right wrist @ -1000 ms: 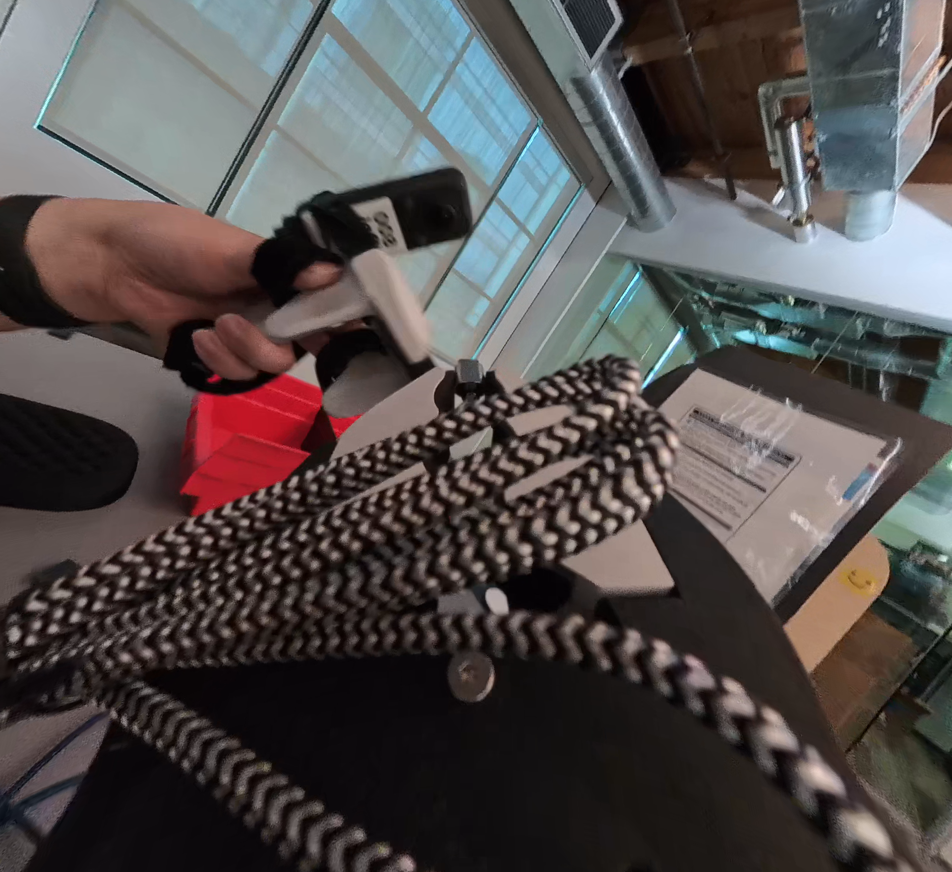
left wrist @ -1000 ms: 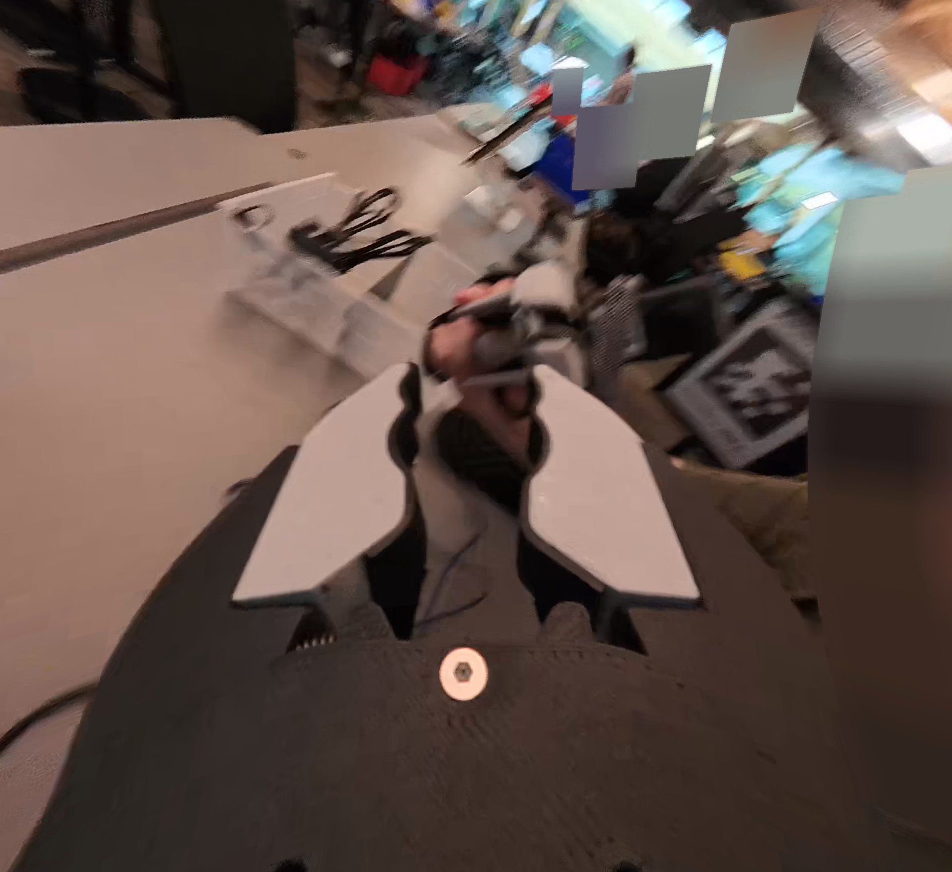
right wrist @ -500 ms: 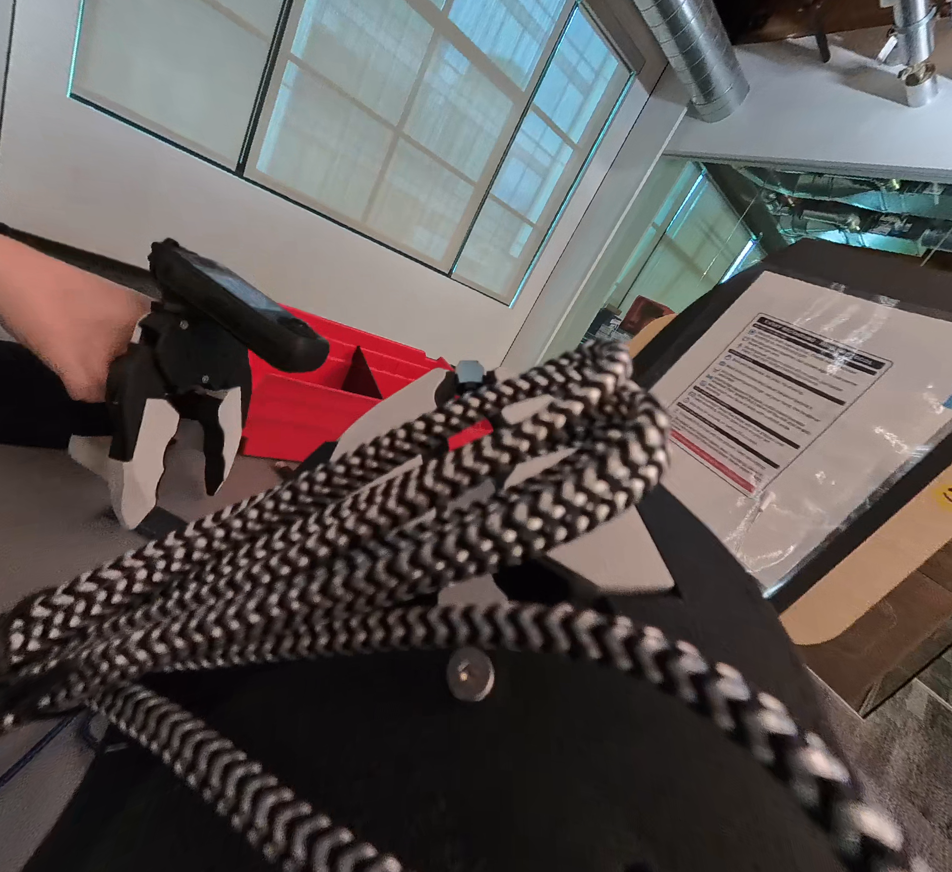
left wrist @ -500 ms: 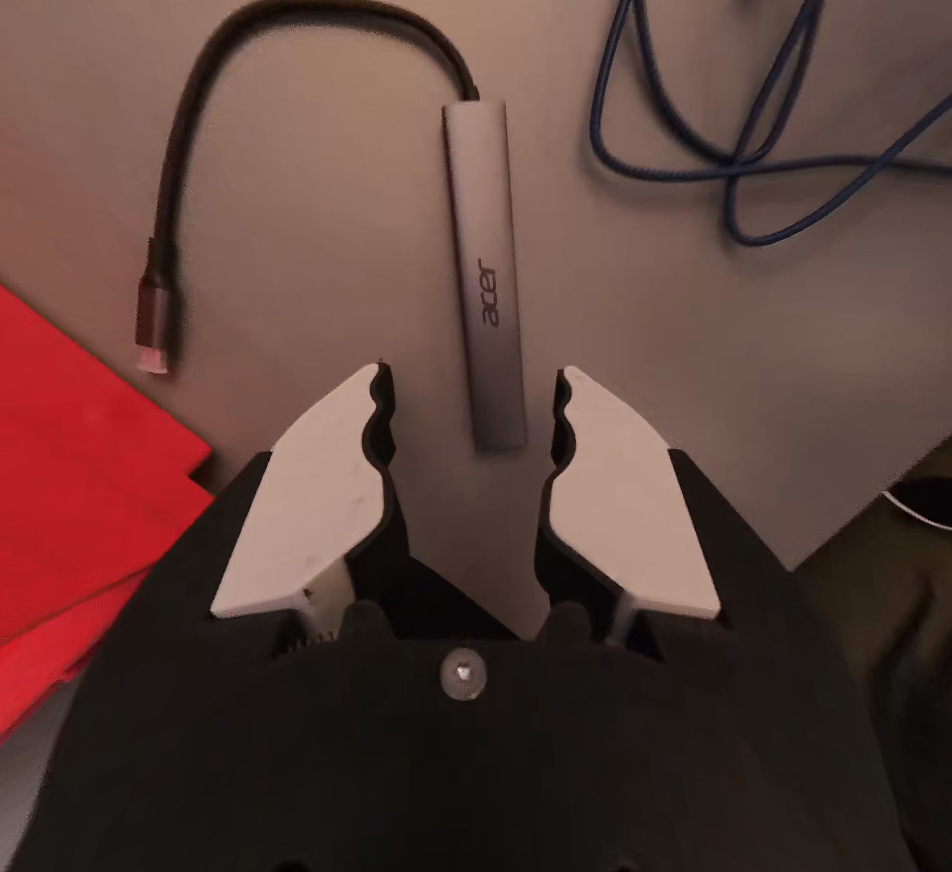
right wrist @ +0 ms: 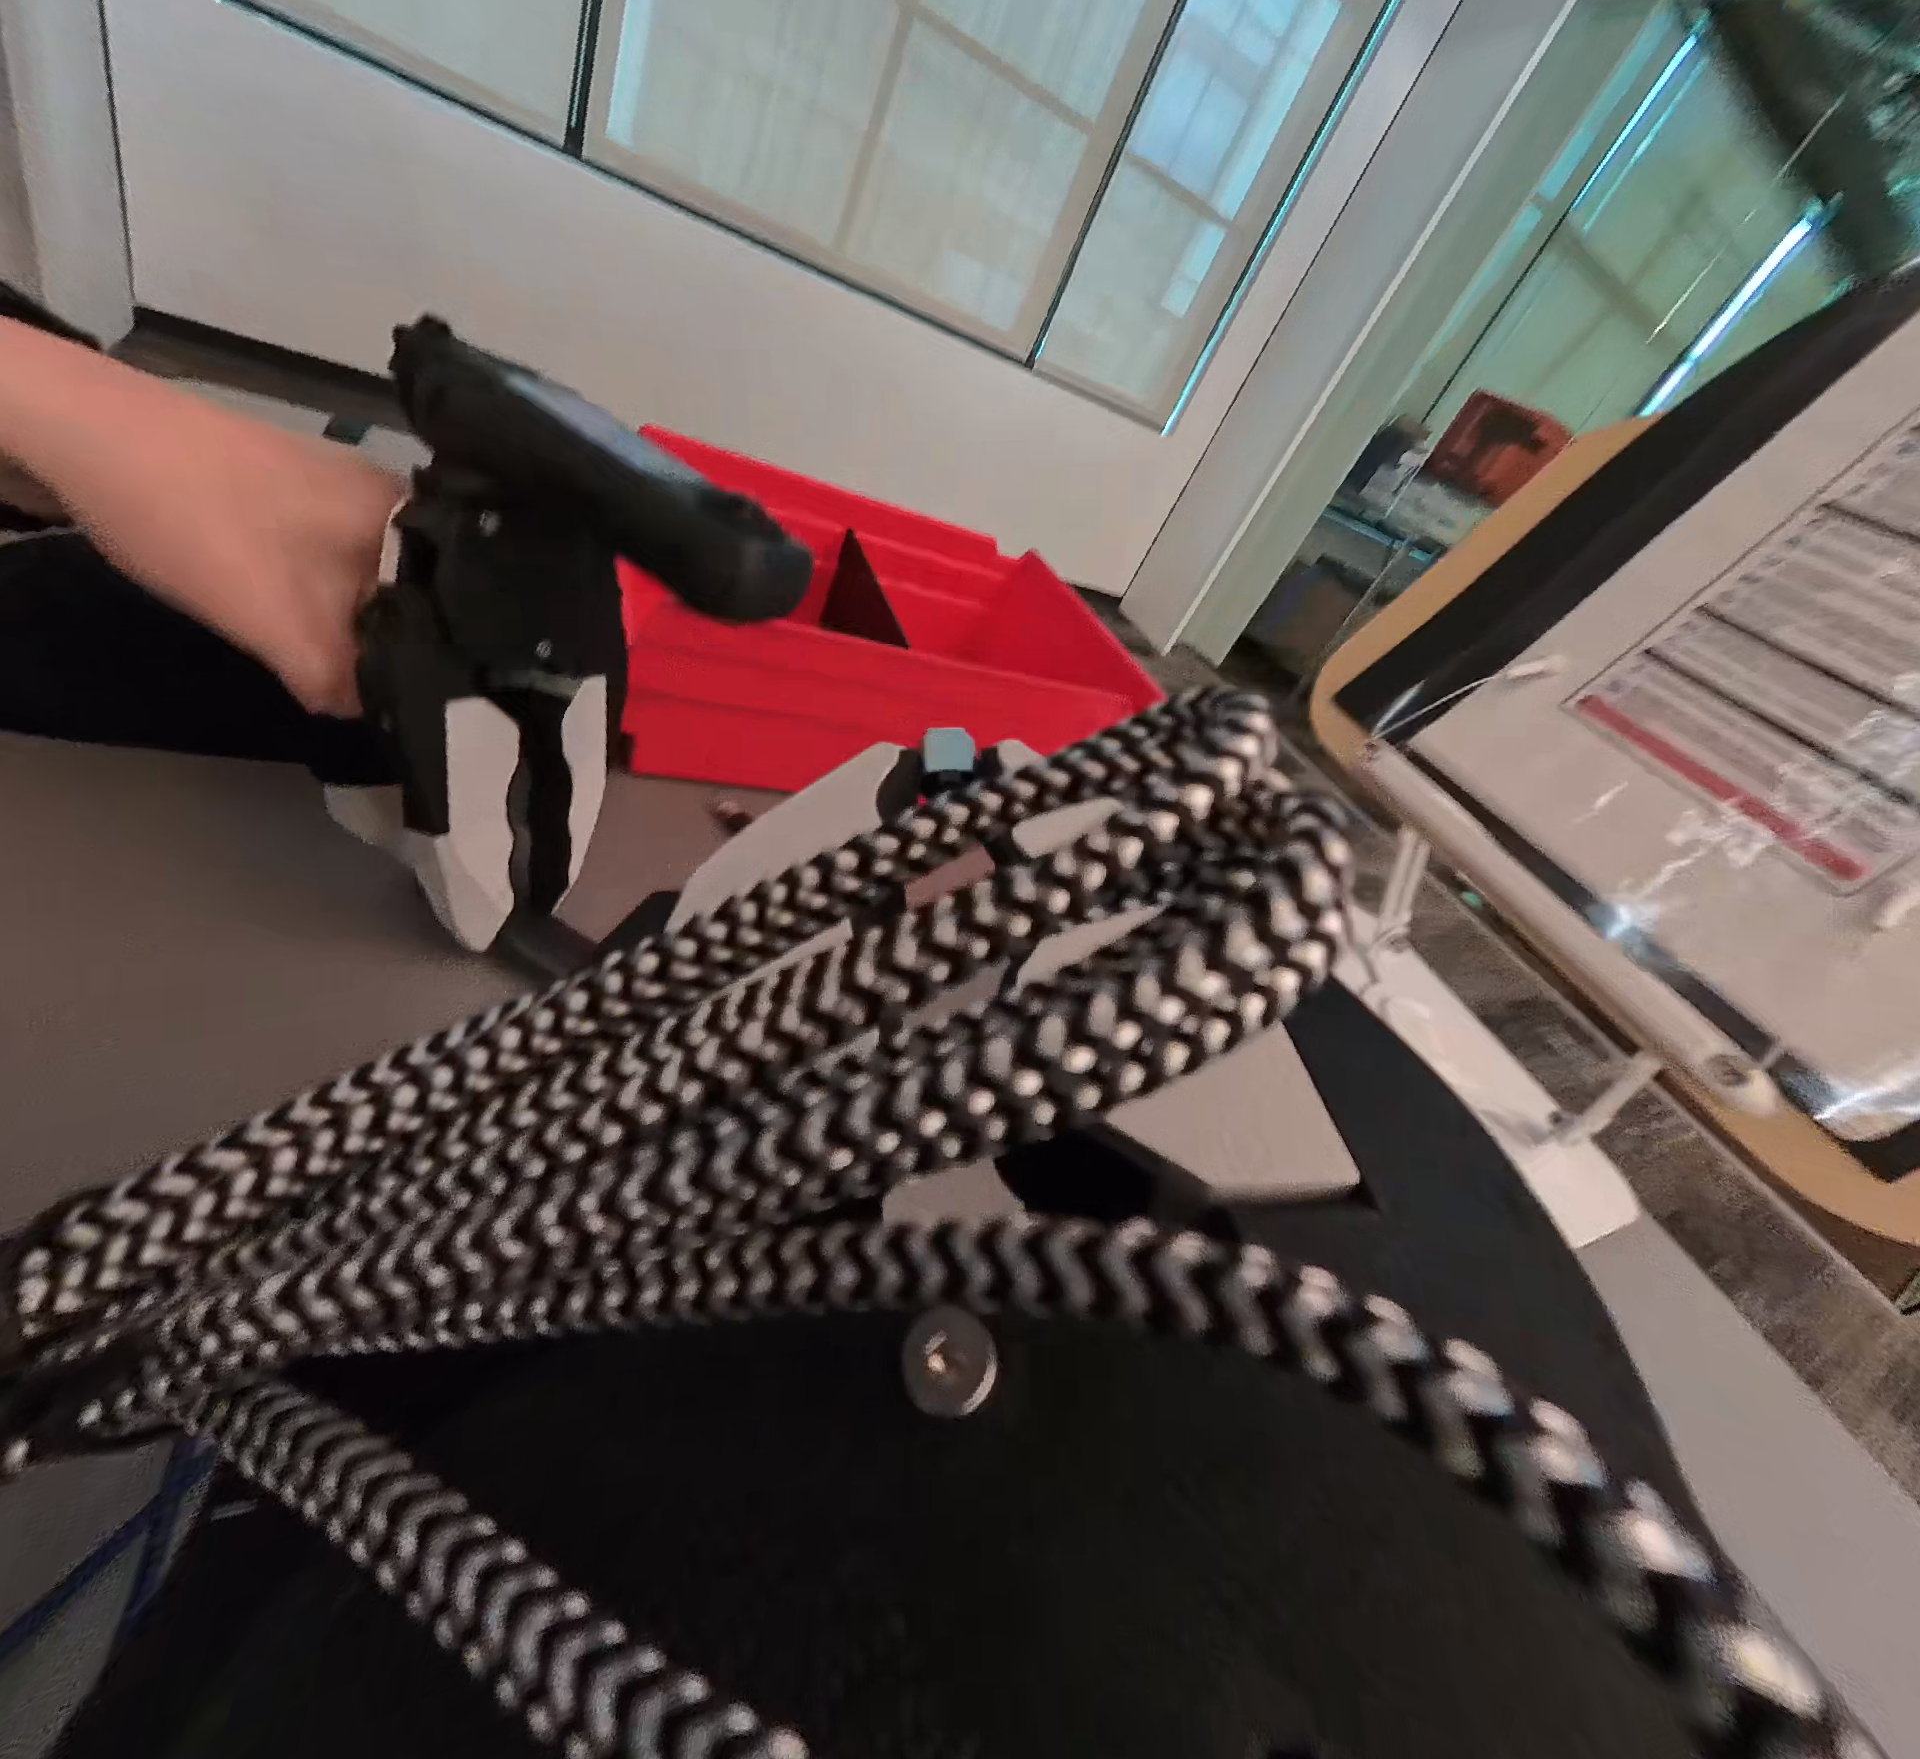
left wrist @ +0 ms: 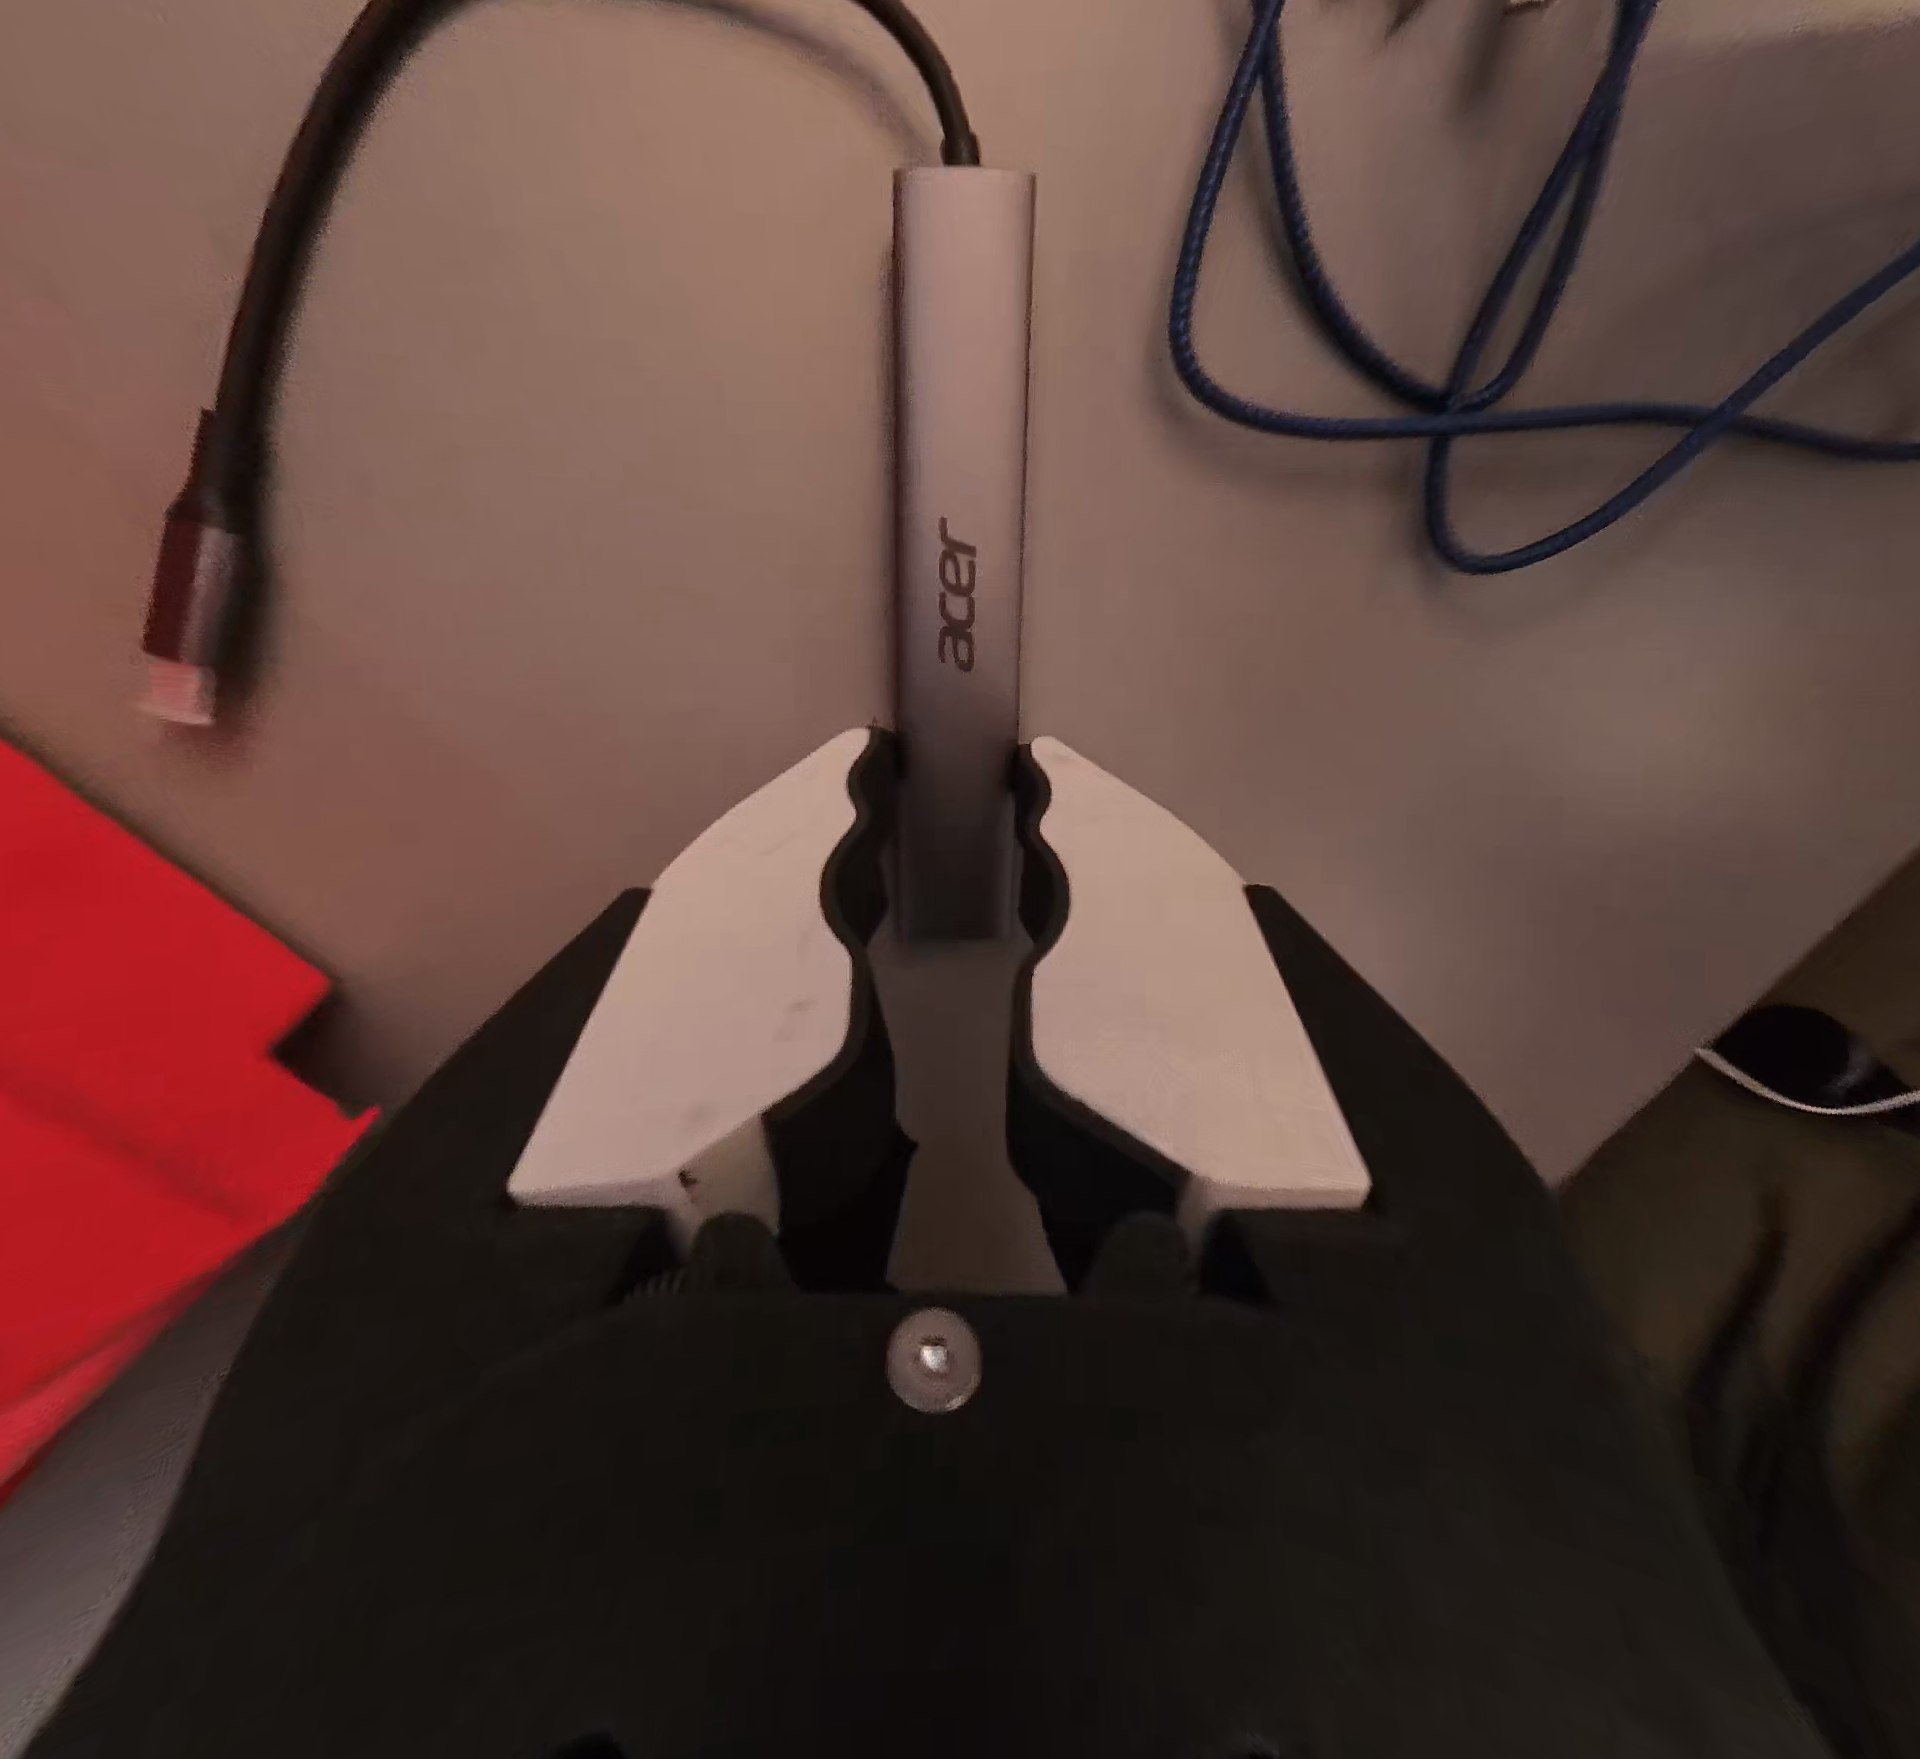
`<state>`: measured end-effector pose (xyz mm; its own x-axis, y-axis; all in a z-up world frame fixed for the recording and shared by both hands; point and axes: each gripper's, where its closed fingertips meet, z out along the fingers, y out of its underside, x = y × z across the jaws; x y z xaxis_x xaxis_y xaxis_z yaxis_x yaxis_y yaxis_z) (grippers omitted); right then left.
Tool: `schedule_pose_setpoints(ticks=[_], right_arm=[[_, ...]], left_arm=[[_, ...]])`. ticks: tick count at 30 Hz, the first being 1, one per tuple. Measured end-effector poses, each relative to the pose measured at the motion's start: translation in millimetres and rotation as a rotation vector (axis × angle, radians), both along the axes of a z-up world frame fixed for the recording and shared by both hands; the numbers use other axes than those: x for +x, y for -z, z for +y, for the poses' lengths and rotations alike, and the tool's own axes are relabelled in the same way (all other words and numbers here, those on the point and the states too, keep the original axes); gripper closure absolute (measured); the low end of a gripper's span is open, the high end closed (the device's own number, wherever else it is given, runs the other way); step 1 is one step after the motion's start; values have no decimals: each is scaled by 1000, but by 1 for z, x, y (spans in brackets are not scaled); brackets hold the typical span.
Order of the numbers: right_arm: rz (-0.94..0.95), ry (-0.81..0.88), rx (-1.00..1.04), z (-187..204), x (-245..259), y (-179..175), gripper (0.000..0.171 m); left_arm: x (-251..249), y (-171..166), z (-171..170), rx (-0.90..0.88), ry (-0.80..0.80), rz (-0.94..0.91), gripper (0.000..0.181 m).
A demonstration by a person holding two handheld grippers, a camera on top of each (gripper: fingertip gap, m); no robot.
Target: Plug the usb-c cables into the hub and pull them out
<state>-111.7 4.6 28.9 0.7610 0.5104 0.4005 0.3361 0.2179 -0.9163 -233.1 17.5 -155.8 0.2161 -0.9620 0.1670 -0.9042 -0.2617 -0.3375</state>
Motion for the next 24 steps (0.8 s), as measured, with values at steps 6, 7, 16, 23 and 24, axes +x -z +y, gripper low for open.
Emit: schedule_pose_setpoints(ticks=[6, 7, 16, 23, 24], right_arm=[[-32, -77, -148, 3, -35, 33, 160], [-19, -88, -175, 3, -41, 37, 161], [-64, -21, -246, 4, -68, 59, 158], [-98, 21, -219, 7, -66, 61, 159], [-96, 18, -217, 7, -66, 61, 159]], left_arm=[[20, -45, -11, -204, -80, -293, 161], [22, -54, -10, -227, -89, -340, 161], [33, -92, -1, -286, -186, -577, 161], [43, -98, -5, -295, -184, -605, 161], [44, -99, -5, -297, -187, -614, 161]])
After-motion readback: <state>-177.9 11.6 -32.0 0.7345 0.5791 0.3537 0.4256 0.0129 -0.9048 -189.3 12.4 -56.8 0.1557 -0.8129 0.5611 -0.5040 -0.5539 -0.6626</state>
